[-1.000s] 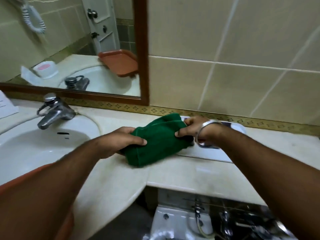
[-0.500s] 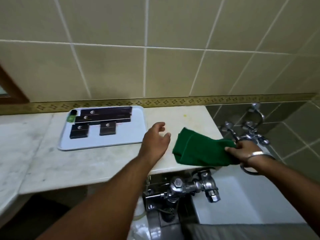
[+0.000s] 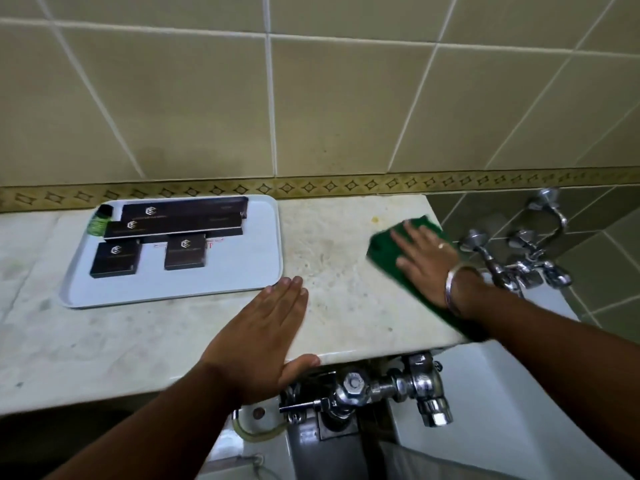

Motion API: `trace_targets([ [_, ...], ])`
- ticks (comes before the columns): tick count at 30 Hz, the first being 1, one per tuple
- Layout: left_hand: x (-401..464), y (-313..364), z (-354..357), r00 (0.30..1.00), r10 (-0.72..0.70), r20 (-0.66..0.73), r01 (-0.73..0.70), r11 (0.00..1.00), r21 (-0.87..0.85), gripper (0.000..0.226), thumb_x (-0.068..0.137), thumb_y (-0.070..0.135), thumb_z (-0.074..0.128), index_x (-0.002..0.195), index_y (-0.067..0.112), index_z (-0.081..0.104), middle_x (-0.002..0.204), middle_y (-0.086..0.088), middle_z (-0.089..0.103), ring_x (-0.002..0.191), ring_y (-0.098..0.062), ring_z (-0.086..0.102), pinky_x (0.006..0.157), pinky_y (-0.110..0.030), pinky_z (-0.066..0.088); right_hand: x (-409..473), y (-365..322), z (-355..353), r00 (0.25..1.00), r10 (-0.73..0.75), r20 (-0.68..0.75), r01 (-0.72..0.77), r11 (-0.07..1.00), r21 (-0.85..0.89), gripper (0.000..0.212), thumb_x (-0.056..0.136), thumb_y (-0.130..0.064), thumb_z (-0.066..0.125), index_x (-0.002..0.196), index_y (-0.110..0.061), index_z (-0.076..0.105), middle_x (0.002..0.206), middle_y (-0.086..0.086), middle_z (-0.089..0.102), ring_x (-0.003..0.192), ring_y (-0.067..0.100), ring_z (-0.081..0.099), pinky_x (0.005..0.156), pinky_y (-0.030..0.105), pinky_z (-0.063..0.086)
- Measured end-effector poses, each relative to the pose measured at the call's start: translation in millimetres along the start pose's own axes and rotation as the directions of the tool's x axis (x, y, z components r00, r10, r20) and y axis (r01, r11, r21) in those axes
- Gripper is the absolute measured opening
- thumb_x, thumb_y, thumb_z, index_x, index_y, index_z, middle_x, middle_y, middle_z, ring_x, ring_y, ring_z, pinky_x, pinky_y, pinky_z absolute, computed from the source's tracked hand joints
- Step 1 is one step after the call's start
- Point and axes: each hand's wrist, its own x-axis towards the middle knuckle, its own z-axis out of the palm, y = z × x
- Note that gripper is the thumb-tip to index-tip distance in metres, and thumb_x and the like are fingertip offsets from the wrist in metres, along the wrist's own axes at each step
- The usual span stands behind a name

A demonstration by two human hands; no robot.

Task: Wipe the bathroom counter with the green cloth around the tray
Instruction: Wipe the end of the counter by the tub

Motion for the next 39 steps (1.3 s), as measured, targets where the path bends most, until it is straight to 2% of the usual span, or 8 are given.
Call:
trace_targets([
  [5, 1, 0, 7, 0.999, 0.009, -0.032, -0.010, 1.000, -0.017, 0.087, 0.090, 0.066, 0.040, 0.145, 0.000, 0.042, 0.154, -0.021, 0.034, 0.144, -0.035, 0.032, 0.119, -0.044, 0.025, 85, -22, -24, 0.828, 0.528, 0.186, -0.553, 0.824, 0.122, 0.064, 0.099, -0.046, 0.014, 0.153, -0.015, -0.002, 0.161, 0.016, -0.005, 0.146, 0.036, 0.000, 0.119, 0.047, 0.008],
  [11, 1, 0, 1, 1.000, 0.011, -0.025, -0.011, 1.000, -0.006, 0.087, 0.090, 0.066, 0.039, 0.146, -0.001, 0.041, 0.155, -0.021, 0.033, 0.145, -0.035, 0.029, 0.115, -0.041, 0.019, -40, -110, -2, 0.984, -0.177, 0.027, 0.174, 0.981, 0.092, 0.067, 0.093, -0.051, 0.022, 0.151, -0.022, 0.003, 0.159, 0.009, 0.007, 0.143, 0.029, 0.006, 0.112, 0.047, 0.006],
  [15, 2, 0, 4, 1.000, 0.003, -0.022, -0.003, 1.000, -0.031, 0.087, 0.091, 0.067, 0.037, 0.146, -0.001, 0.040, 0.156, -0.021, 0.032, 0.145, -0.034, 0.028, 0.114, -0.042, 0.020, -54, -20, 2, 0.988, -0.114, 0.102, 0.122, 0.990, -0.073, 0.059, 0.090, -0.047, 0.034, 0.142, -0.021, 0.038, 0.158, 0.012, 0.014, 0.144, 0.038, 0.019, 0.115, 0.054, 0.019],
  [20, 4, 1, 3, 1.000, -0.007, -0.012, 0.007, 1.000, -0.003, 0.087, 0.089, 0.065, 0.041, 0.146, -0.001, 0.040, 0.155, -0.021, 0.033, 0.145, -0.034, 0.029, 0.120, -0.046, 0.022, 61, -16, -15, 0.885, 0.444, 0.137, -0.456, 0.887, 0.073, 0.066, 0.098, -0.047, 0.014, 0.152, -0.014, -0.003, 0.161, 0.016, -0.003, 0.147, 0.036, 0.000, 0.119, 0.048, 0.010],
  [27, -2, 1, -1, 1.000, -0.008, -0.004, 0.008, 1.000, -0.024, 0.086, 0.090, 0.063, 0.040, 0.145, -0.002, 0.041, 0.155, -0.022, 0.033, 0.145, -0.034, 0.030, 0.120, -0.044, 0.019, -47, -100, 4, 0.988, -0.148, 0.040, 0.142, 0.983, 0.118, 0.069, 0.093, -0.056, 0.017, 0.150, -0.025, -0.004, 0.159, 0.007, 0.003, 0.145, 0.027, 0.006, 0.113, 0.045, 0.007],
  [30, -1, -1, 5, 1.000, 0.000, -0.015, -0.001, 0.999, -0.048, 0.086, 0.091, 0.065, 0.037, 0.147, -0.001, 0.039, 0.156, -0.021, 0.031, 0.146, -0.034, 0.027, 0.116, -0.041, 0.018, -43, -26, 1, 1.000, -0.005, 0.025, 0.005, 1.000, -0.003, 0.067, 0.094, -0.052, 0.023, 0.151, -0.022, 0.008, 0.157, 0.009, 0.013, 0.143, 0.031, 0.023, 0.111, 0.044, 0.017],
  [34, 1, -2, 9, 1.000, -0.006, -0.029, 0.004, 0.998, -0.059, 0.086, 0.091, 0.064, 0.038, 0.147, -0.001, 0.039, 0.156, -0.021, 0.031, 0.146, -0.033, 0.027, 0.115, -0.042, 0.019, 42, 3, -21, 0.895, 0.408, 0.181, -0.422, 0.905, 0.045, 0.064, 0.100, -0.044, 0.014, 0.152, -0.012, -0.005, 0.160, 0.017, -0.006, 0.147, 0.035, -0.003, 0.119, 0.046, 0.005],
  [39, 2, 1, 6, 1.000, 0.000, -0.028, -0.002, 0.998, -0.064, 0.086, 0.088, 0.063, 0.044, 0.144, -0.003, 0.043, 0.153, -0.023, 0.037, 0.144, -0.035, 0.033, 0.116, -0.042, 0.019, 22, -117, -5, 0.994, -0.084, 0.073, 0.087, 0.996, -0.032, 0.068, 0.094, -0.050, 0.013, 0.151, -0.017, -0.005, 0.158, 0.010, -0.009, 0.145, 0.030, -0.007, 0.116, 0.047, -0.003],
])
